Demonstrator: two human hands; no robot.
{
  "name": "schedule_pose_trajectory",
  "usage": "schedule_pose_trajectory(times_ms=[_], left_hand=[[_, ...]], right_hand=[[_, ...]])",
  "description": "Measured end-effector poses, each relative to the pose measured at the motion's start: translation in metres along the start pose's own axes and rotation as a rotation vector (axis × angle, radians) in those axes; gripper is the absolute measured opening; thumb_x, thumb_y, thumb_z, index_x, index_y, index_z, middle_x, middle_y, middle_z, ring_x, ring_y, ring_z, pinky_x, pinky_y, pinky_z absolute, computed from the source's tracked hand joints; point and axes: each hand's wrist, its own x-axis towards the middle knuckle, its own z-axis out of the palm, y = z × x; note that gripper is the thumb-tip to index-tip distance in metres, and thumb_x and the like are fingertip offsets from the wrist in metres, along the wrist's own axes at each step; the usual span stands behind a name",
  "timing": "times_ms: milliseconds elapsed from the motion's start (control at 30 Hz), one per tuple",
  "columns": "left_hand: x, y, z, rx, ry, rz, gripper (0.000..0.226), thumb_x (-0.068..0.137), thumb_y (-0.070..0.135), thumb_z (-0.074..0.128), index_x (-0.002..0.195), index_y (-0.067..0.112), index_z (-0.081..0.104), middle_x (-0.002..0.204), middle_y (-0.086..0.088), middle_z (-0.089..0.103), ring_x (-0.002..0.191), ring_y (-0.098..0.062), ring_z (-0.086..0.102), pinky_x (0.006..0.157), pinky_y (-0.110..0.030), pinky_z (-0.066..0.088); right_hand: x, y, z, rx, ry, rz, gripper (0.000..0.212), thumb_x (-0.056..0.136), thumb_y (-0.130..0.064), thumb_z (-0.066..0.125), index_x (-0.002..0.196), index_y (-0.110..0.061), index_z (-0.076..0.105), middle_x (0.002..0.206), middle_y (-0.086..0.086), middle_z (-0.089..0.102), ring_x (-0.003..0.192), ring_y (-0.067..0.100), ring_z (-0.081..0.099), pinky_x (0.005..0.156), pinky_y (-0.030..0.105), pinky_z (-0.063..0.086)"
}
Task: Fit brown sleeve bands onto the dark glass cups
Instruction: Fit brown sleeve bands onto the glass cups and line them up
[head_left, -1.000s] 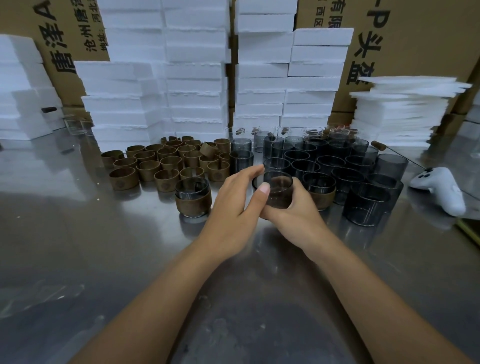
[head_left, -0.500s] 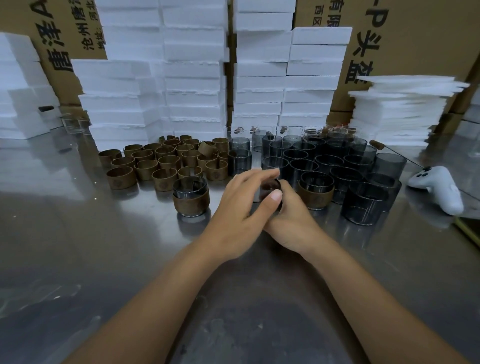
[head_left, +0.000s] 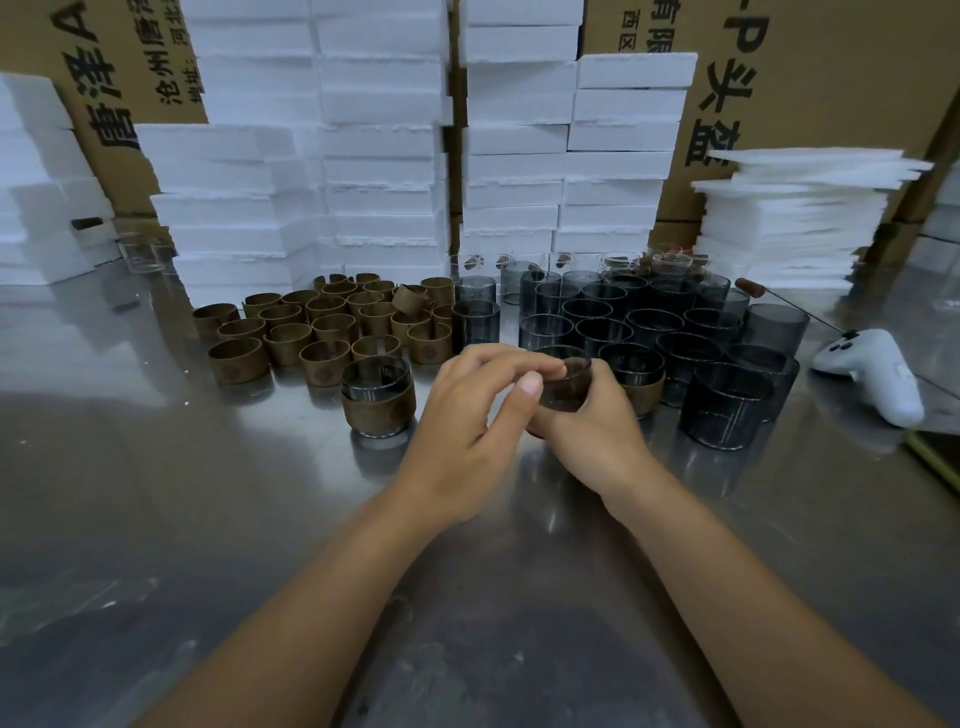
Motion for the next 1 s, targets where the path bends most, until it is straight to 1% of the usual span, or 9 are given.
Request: schedule_pose_trajectory(times_ms=[67, 200, 367, 567, 700, 800, 900, 933, 1000], left_hand=[[0.001, -0.001, -0.001, 0.012, 0.033, -0.012, 0.039, 0.092, 0.043, 0.034, 0.109, 0.029, 0.067, 0.111, 0.005, 0.064, 0.115, -0.012, 0.051, 0.099, -0.042, 0.040], [0.002, -0.003, -0.003, 0.025, 0.092, -0.019, 0.034, 0.091, 0.042, 0.035, 0.107, 0.033, 0.063, 0.110, 0.009, 0.063, 0.114, -0.006, 0.050, 0.100, -0.042, 0.040], [0.001, -0.006, -0.002, 0.044, 0.074, -0.046, 0.031, 0.094, 0.038, 0.039, 0.117, 0.032, 0.058, 0.116, 0.019, 0.056, 0.119, -0.002, 0.046, 0.104, -0.040, 0.039], [0.001, -0.009, -0.001, 0.067, 0.013, -0.113, 0.043, 0.093, 0.041, 0.035, 0.132, 0.028, 0.050, 0.126, 0.018, 0.050, 0.126, 0.002, 0.039, 0.105, -0.022, 0.032], [0.000, -0.010, -0.002, 0.072, -0.027, -0.136, 0.048, 0.092, 0.045, 0.035, 0.137, 0.029, 0.045, 0.131, 0.019, 0.046, 0.127, 0.006, 0.034, 0.099, -0.008, 0.024], [0.000, -0.011, -0.001, 0.063, -0.074, -0.142, 0.052, 0.091, 0.048, 0.035, 0.139, 0.030, 0.041, 0.136, 0.017, 0.044, 0.131, 0.003, 0.033, 0.107, -0.017, 0.027], [0.000, -0.010, 0.001, 0.085, -0.106, -0.129, 0.053, 0.091, 0.049, 0.036, 0.140, 0.029, 0.039, 0.140, 0.013, 0.043, 0.134, -0.003, 0.032, 0.114, -0.038, 0.028], [0.001, -0.009, 0.001, 0.093, -0.105, -0.119, 0.053, 0.092, 0.049, 0.036, 0.140, 0.029, 0.039, 0.139, 0.013, 0.043, 0.135, -0.004, 0.032, 0.115, -0.042, 0.027], [0.001, -0.008, 0.001, 0.090, -0.093, -0.094, 0.053, 0.091, 0.052, 0.035, 0.139, 0.029, 0.041, 0.137, 0.014, 0.044, 0.135, -0.004, 0.033, 0.115, -0.045, 0.025]], right_hand=[[0.001, 0.001, 0.000, 0.019, 0.030, 0.013, 0.041, 0.073, -0.018, 0.079, 0.104, -0.022, 0.052, 0.096, -0.003, 0.066, 0.088, 0.012, 0.065, 0.077, 0.030, 0.054], [0.002, 0.000, 0.000, 0.048, 0.084, 0.003, 0.040, 0.071, -0.018, 0.078, 0.100, -0.028, 0.052, 0.091, -0.008, 0.066, 0.081, 0.007, 0.063, 0.064, 0.021, 0.044], [0.002, -0.001, 0.000, 0.050, 0.068, 0.007, 0.038, 0.072, -0.018, 0.076, 0.098, -0.030, 0.051, 0.091, -0.009, 0.065, 0.084, 0.006, 0.063, 0.065, 0.021, 0.044], [-0.001, -0.004, -0.001, 0.066, 0.001, -0.007, 0.041, 0.073, -0.013, 0.075, 0.106, -0.023, 0.052, 0.094, -0.005, 0.066, 0.086, 0.010, 0.063, 0.073, 0.022, 0.048], [-0.002, -0.003, 0.000, 0.078, -0.079, -0.034, 0.038, 0.074, -0.010, 0.076, 0.101, -0.023, 0.054, 0.086, -0.011, 0.066, 0.073, -0.007, 0.063, 0.062, 0.009, 0.046], [-0.001, -0.001, 0.001, 0.048, -0.114, -0.055, 0.037, 0.073, -0.010, 0.076, 0.097, -0.025, 0.053, 0.085, -0.013, 0.064, 0.074, -0.007, 0.062, 0.062, 0.008, 0.046], [-0.002, 0.001, 0.005, -0.005, -0.163, -0.067, 0.039, 0.073, -0.011, 0.075, 0.103, -0.021, 0.053, 0.094, -0.006, 0.061, 0.087, 0.006, 0.061, 0.077, 0.025, 0.052], [-0.002, 0.002, 0.006, -0.015, -0.185, -0.074, 0.039, 0.074, -0.011, 0.076, 0.104, -0.020, 0.052, 0.094, -0.005, 0.062, 0.085, 0.004, 0.061, 0.076, 0.024, 0.051], [-0.003, 0.002, 0.009, -0.016, -0.227, -0.089, 0.042, 0.073, -0.014, 0.077, 0.106, -0.019, 0.051, 0.092, -0.008, 0.062, 0.077, -0.007, 0.062, 0.068, 0.014, 0.048]])
